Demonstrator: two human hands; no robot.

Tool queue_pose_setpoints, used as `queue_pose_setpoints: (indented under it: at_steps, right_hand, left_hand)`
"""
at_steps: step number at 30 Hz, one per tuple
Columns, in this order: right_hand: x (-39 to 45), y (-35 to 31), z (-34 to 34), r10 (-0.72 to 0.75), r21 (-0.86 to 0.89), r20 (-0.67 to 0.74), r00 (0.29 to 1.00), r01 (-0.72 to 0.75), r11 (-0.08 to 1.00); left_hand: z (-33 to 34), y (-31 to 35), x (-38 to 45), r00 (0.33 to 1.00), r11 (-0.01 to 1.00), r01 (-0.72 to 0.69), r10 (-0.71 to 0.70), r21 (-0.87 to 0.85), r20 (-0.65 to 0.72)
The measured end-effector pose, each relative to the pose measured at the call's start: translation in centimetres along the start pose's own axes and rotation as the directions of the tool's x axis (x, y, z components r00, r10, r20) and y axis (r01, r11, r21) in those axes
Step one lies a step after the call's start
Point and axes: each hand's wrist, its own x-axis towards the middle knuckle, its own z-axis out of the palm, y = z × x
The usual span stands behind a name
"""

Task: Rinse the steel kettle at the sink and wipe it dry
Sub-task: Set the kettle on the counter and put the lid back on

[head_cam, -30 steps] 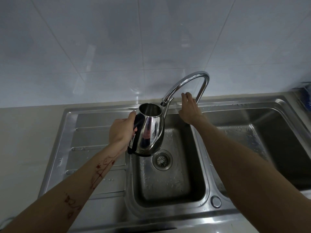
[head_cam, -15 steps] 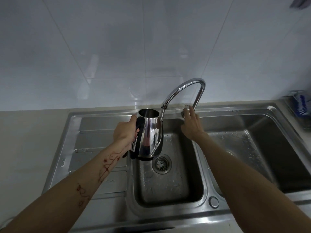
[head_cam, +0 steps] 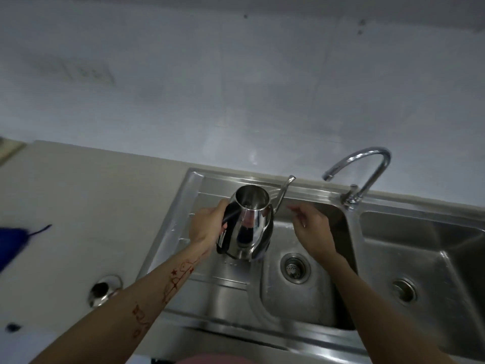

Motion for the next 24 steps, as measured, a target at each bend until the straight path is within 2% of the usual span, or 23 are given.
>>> queue_pose_setpoints:
  at_steps: [2,5,8,11,18,24]
  right_hand:
    - [-0.5,-3.3,1.9,-0.066,0.108,-0.024,0.998,0.068,0.992]
    - [-1.4,-7.6,5.2,-0.086,0.227,0.081,0.993,0.066,0.972]
    - [-2.3,-11.6,8.9,-0.115,0.293,0.182,0.977,0.057,0.954]
    - [-2.9,-15.2,13.3,-0.161,0.326,0.175,0.971,0.097,0.94]
    - [-4.9,-23.4,24.2,-0.11,0.261,0.217,0.97,0.051,0.964]
    - [-6.3,-28.7,30.0,-0.024,0.207,0.19,0.981,-0.016,0.978]
  left_hand:
    - [-3.0,-0.7,0.0,0.999,1.0,0.0,-0.001,-0.014,-0.038]
    - [-7.6,-2.1,0.5,0.997,0.999,0.002,-0.006,-0.051,-0.073]
    - [-12.5,-3.7,1.4,0.997,0.997,0.0,-0.006,-0.075,-0.075]
    - [-17.7,-5.4,2.9,0.998,0.998,-0.011,0.007,-0.068,-0.063]
    - [-29.3,-9.0,7.8,0.996,0.999,-0.038,0.038,-0.007,0.076]
    - [-35.5,-10.7,11.2,0.976,1.0,-0.008,0.011,-0.015,0.217]
